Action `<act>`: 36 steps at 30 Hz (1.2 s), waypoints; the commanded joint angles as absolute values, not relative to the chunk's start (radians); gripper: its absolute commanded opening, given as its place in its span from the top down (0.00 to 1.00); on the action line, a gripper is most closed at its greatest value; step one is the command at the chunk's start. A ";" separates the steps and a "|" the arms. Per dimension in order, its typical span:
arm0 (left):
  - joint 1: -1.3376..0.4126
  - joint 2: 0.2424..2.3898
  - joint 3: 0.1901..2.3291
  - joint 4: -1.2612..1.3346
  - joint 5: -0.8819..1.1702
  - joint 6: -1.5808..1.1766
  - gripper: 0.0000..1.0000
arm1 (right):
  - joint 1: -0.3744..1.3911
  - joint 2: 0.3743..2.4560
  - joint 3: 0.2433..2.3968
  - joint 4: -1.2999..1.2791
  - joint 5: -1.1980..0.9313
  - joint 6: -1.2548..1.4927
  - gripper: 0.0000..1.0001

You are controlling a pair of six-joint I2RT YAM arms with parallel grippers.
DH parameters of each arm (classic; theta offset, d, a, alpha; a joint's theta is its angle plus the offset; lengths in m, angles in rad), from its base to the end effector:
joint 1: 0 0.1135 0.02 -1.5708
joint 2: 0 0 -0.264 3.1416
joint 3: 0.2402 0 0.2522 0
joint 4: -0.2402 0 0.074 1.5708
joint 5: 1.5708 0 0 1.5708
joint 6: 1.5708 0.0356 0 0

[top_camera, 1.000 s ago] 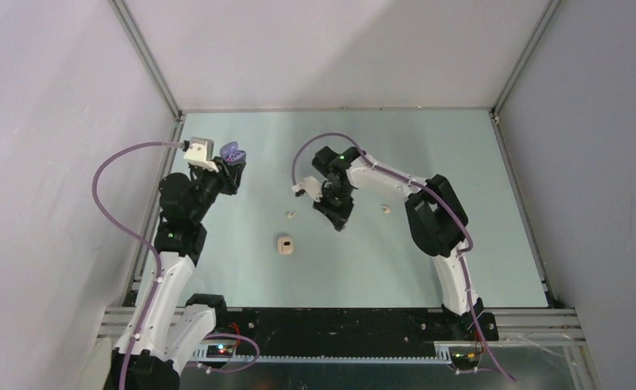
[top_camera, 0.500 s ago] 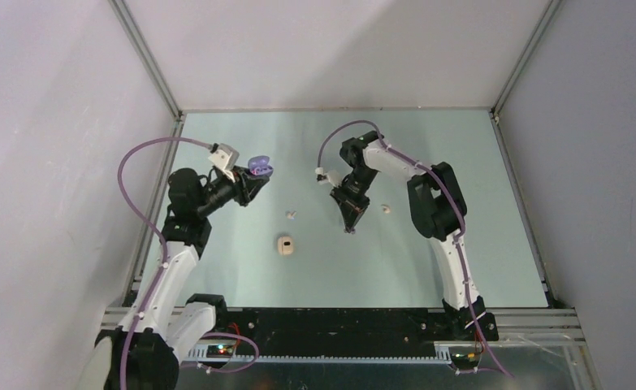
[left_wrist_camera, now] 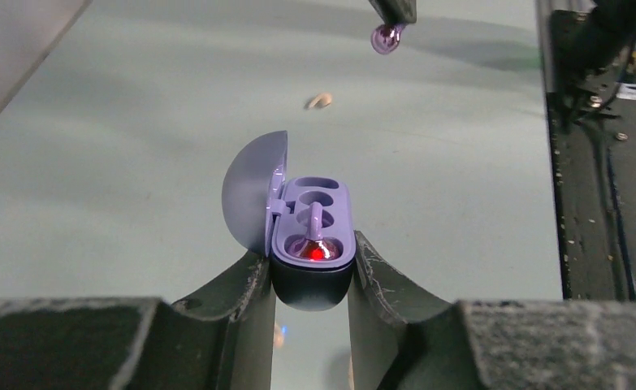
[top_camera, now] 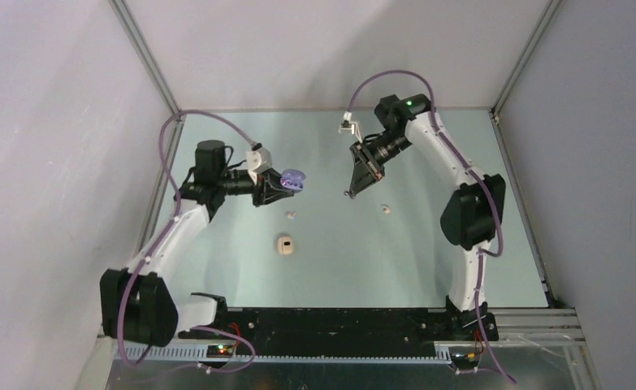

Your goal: Insert the wireless bluetooth earbuds into the charging case

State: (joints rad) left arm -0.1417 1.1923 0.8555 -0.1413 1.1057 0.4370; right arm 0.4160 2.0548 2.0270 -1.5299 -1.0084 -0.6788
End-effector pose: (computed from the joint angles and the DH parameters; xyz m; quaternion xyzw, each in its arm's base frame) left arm 0.2463 -0.0673 0.2931 0.4690 0.6191 -0.3787 0.5034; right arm 0.3451 0.1854 0.3074 -0.4584 0.7460 0.4782 0.0690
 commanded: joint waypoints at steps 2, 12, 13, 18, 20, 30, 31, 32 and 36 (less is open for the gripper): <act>-0.218 1.331 1.080 -0.609 1.267 0.917 1.00 | 0.475 1.930 2.115 -1.599 -1.130 -0.723 1.00; -0.277 1.544 1.396 -1.343 1.280 1.574 1.00 | 0.546 2.023 2.295 -1.599 -1.169 -0.733 1.00; -0.282 1.564 1.412 -1.379 1.282 1.600 1.00 | 0.559 2.030 2.321 -1.599 -1.168 -0.731 1.00; -0.291 1.576 1.435 -1.385 1.286 1.552 1.00 | 0.589 2.051 2.347 -1.598 -1.160 -0.732 1.00; -0.292 1.544 1.391 -1.231 1.270 1.391 1.00 | 0.594 2.051 2.339 -1.597 -1.162 -0.724 1.00; -0.296 1.386 1.167 -0.409 1.227 0.673 1.00 | 0.599 2.062 2.330 -1.580 -1.168 -0.701 1.00; -0.296 1.390 1.174 -0.460 1.229 0.716 1.00 | 0.600 2.067 2.332 -1.575 -1.167 -0.699 1.00; -0.296 1.391 1.184 -0.494 1.233 0.735 1.00 | 0.600 2.072 2.333 -1.571 -1.166 -0.691 1.00; -0.297 1.397 1.219 -0.598 1.246 0.828 1.00 | 0.604 2.091 2.339 -1.555 -1.164 -0.672 1.00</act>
